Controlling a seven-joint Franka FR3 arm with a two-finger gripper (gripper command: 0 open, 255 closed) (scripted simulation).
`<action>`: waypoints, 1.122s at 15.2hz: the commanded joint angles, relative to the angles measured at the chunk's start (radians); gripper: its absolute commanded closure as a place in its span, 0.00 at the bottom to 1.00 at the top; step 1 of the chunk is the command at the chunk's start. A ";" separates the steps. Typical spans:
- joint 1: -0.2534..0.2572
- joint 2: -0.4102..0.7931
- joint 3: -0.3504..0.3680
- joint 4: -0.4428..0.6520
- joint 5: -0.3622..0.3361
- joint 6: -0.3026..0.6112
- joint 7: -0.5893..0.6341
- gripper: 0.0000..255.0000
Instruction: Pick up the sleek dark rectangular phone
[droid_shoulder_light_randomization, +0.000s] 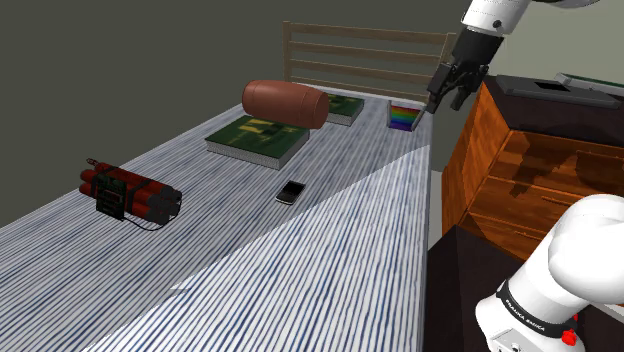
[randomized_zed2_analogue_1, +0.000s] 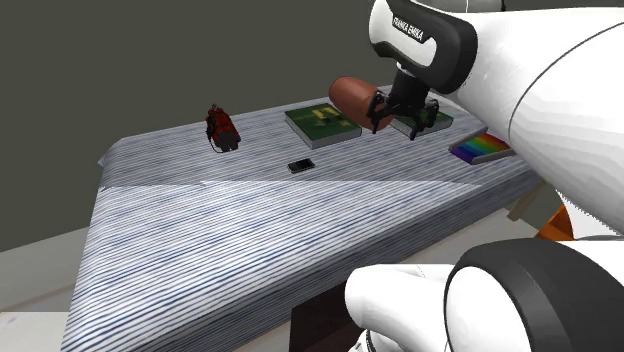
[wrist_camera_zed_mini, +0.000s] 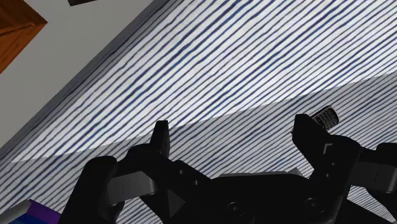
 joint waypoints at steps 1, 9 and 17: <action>0.000 0.000 0.000 0.000 0.000 0.000 0.000 0.00; -0.004 0.145 0.163 -0.049 0.079 0.181 0.286 0.00; -0.019 0.387 0.308 0.010 0.102 0.352 0.571 0.00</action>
